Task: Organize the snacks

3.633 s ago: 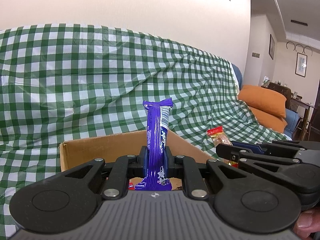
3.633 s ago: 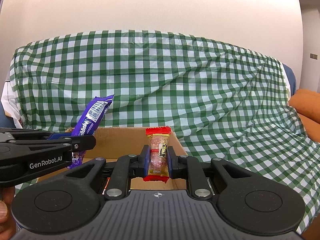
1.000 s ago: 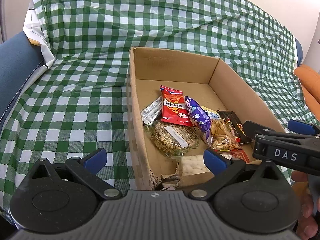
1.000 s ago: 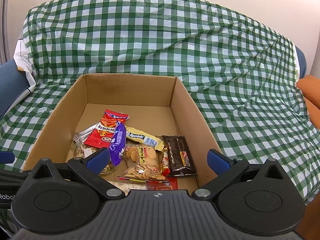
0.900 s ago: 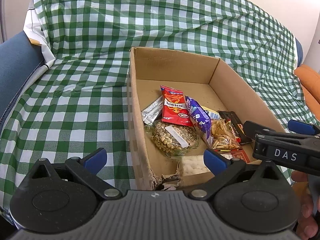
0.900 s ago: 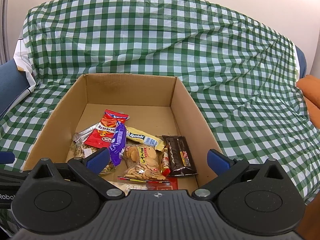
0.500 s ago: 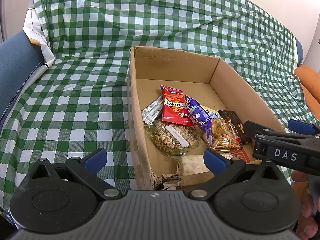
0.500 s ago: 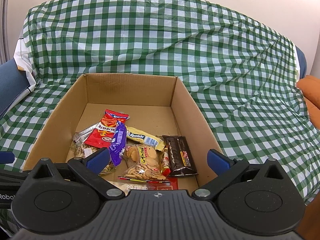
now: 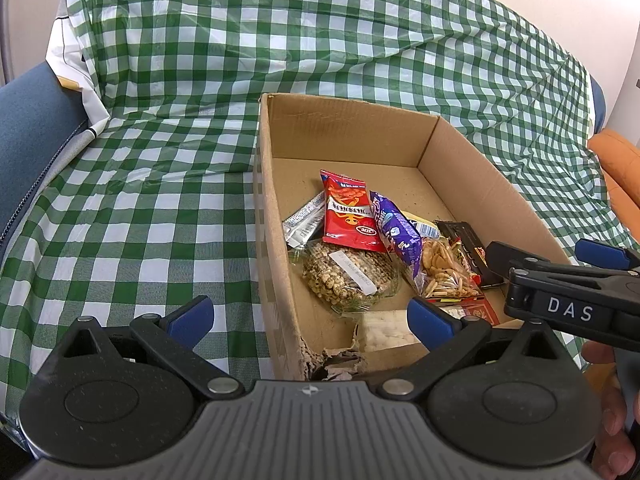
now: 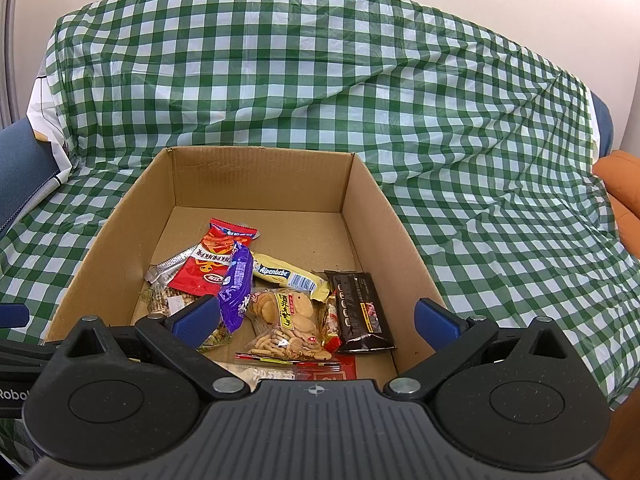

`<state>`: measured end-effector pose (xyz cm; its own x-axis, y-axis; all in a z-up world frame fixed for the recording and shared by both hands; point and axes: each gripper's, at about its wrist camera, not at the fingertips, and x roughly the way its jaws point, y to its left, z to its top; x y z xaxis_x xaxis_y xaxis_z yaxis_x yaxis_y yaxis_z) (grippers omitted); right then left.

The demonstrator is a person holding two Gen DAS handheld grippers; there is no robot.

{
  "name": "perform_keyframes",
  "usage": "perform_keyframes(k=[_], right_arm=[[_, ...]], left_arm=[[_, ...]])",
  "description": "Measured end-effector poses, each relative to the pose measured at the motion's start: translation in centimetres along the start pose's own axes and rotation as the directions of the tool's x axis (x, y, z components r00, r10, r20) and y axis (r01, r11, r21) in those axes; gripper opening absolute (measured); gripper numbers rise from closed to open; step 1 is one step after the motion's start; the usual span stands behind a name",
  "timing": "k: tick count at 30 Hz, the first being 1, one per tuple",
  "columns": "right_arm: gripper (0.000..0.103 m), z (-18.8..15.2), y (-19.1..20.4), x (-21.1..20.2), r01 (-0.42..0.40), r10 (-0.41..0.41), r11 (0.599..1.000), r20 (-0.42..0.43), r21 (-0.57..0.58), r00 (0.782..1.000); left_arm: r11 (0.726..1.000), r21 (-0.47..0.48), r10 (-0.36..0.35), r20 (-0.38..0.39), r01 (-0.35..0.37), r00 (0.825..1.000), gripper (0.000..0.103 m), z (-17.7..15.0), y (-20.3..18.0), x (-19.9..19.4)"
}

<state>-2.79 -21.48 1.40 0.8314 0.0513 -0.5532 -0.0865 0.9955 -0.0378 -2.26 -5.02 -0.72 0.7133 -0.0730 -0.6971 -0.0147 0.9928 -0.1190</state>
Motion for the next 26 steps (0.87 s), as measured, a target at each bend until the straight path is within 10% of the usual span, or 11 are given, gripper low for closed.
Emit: perform_keyframes(k=[26], right_arm=[[0.102, 0.05, -0.22, -0.08, 0.002, -0.002, 1.000, 0.002, 0.026, 1.000]], left_arm=[[1.000, -0.020, -0.022, 0.015, 0.022, 1.000, 0.103, 0.14, -0.01, 0.00]])
